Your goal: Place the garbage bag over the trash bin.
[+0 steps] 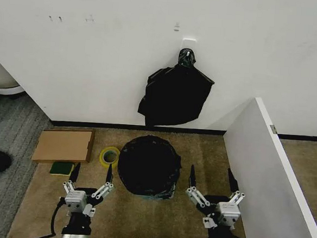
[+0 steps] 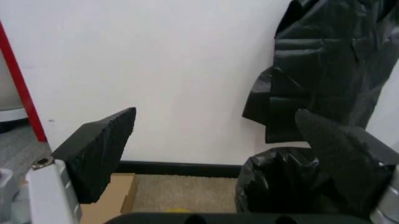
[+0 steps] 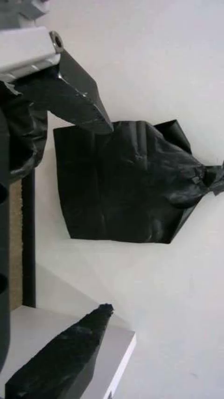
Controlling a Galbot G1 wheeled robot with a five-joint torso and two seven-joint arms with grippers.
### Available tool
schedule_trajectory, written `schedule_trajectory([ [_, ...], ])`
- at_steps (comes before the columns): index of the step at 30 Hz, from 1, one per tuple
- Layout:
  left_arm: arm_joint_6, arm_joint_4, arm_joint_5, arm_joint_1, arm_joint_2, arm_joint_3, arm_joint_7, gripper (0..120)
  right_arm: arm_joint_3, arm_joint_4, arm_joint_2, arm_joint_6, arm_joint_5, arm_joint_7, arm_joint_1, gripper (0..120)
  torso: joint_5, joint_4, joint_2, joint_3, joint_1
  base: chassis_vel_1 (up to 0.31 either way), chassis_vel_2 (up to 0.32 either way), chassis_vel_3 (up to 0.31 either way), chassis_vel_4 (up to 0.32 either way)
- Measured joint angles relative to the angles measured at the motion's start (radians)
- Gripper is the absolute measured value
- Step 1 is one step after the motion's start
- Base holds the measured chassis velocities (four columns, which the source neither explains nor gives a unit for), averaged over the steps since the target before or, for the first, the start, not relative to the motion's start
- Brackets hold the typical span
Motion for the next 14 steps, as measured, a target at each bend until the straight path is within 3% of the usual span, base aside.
schedule_trajectory([
  [14, -0.015, 0.015, 0.012, 0.013, -0.022, 0.011, -0.004, 100, -0.033, -0.017, -0.001, 0.019, -0.031, 0.007, -0.009, 100, 0.0, 0.0, 0.0, 0.0, 0.0, 0.0, 0.0, 0.0, 0.0],
])
